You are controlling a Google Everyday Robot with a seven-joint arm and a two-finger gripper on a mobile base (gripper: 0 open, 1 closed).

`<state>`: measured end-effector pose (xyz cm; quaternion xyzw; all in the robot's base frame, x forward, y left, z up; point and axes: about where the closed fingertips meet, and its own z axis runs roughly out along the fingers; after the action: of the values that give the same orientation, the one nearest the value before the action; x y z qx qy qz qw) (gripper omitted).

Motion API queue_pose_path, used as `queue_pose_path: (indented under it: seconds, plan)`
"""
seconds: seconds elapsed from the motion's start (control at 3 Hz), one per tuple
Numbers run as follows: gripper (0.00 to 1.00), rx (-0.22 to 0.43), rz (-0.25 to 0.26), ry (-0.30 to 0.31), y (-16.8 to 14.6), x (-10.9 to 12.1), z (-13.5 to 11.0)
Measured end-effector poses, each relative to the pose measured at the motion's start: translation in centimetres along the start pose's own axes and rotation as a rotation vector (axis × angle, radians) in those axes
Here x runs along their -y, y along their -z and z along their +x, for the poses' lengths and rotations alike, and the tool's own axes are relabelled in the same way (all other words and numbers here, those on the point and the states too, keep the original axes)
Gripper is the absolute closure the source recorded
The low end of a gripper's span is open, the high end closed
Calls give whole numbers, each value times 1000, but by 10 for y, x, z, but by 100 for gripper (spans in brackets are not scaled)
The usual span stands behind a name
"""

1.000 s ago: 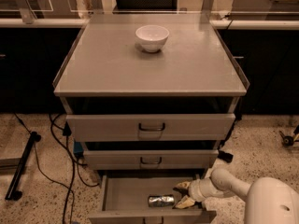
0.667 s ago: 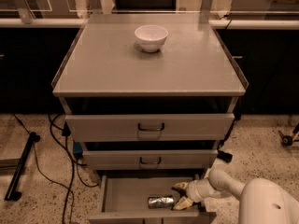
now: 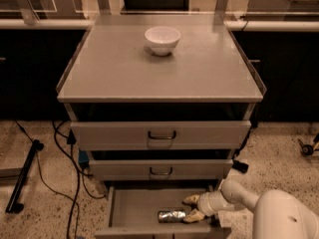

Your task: Pick redbull can from bottom drawer and place on counter

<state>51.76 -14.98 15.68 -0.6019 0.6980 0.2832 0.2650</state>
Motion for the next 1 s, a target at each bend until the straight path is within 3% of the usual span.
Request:
queue_pose_path:
  seconds: [0.33,1.0]
  plan:
    - [44,20,-30,-1,-25,-1,2]
    - [46,42,-53,1,-43,-7,10]
